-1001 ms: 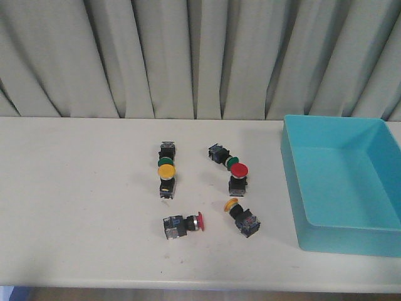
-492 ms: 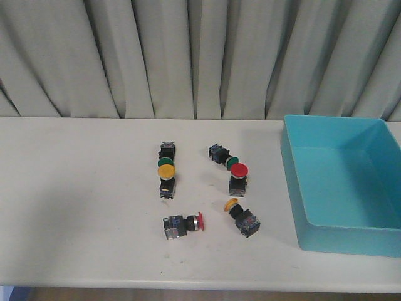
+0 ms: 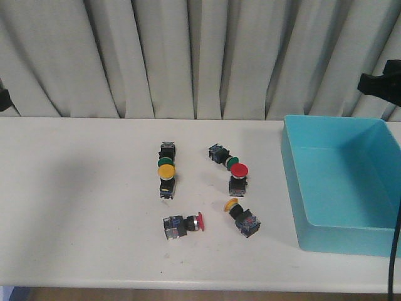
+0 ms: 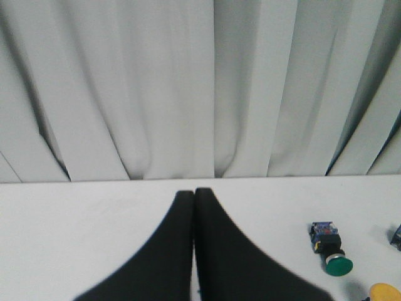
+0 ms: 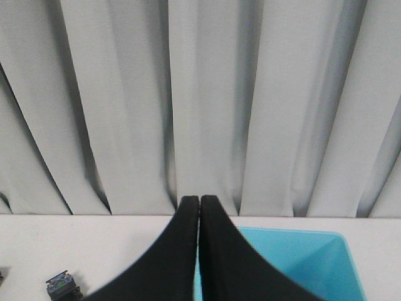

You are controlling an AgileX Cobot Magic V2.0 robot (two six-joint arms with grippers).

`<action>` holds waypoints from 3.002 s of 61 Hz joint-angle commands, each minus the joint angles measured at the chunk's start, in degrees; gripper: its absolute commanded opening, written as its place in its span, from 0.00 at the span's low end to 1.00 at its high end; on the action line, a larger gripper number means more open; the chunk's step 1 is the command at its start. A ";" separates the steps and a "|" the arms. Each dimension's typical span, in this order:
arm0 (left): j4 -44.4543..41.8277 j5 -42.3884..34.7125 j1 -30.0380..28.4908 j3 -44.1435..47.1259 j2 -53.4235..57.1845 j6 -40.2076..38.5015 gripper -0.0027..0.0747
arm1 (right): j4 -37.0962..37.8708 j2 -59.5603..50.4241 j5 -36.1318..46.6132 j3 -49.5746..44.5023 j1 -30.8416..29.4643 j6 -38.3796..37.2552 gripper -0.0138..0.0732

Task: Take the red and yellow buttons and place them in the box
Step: 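Move the left gripper down over the red-capped button switch, then close the left gripper on the red-capped switch and lift it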

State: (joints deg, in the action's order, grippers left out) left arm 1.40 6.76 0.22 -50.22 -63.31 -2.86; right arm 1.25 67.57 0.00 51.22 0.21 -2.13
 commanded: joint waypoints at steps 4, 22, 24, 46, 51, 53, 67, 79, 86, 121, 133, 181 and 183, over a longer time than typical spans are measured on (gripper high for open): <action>0.47 -6.31 0.30 -2.21 0.18 -0.63 0.03 | 1.65 -1.70 3.41 2.15 0.08 2.86 0.21; 0.37 -7.66 0.36 -4.70 0.18 0.26 0.22 | 3.24 -2.00 -1.02 2.15 0.08 6.64 0.60; 0.34 -7.49 0.55 -5.25 0.18 1.05 0.28 | 3.24 -2.00 -1.38 2.15 0.08 6.64 0.67; 0.42 -6.76 4.26 -7.36 -0.49 5.40 0.83 | 2.63 -2.66 -2.09 2.15 0.08 6.34 0.93; 1.57 -6.76 4.26 -7.16 -1.68 3.17 0.82 | 2.63 -2.66 -3.18 2.15 0.08 6.34 0.92; 3.35 -6.76 4.26 -7.16 -2.11 1.08 0.82 | 2.57 -2.66 -3.77 2.15 0.03 6.34 0.91; 6.43 6.36 10.39 -18.61 -9.97 2.86 0.80 | 2.76 -2.66 -5.94 2.15 0.09 6.35 0.83; 6.43 16.32 22.40 -35.47 -25.12 6.47 0.80 | 2.76 -2.66 -7.34 2.15 0.09 6.35 0.82; 6.43 20.98 27.96 -45.88 -36.08 6.49 0.80 | 2.52 -2.66 -7.63 2.15 0.09 6.35 0.82; 6.44 35.41 37.66 -79.45 -69.98 0.93 0.80 | -0.25 -2.66 -8.88 1.97 0.09 6.37 0.82; 6.44 35.45 37.59 -79.30 -71.80 0.88 0.80 | -0.30 -2.56 -8.93 1.98 0.09 6.32 0.82; 6.44 37.07 37.39 -79.30 -77.25 -0.25 0.72 | -0.49 -2.49 -9.33 1.98 0.09 6.32 0.82; 6.44 36.83 37.39 -79.30 -77.25 -0.25 0.70 | -0.49 -2.49 -9.33 1.98 0.09 6.32 0.82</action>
State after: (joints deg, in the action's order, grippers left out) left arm 7.19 46.38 37.58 -127.82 -144.70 -2.48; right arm 0.69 66.27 -12.99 51.33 0.21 3.94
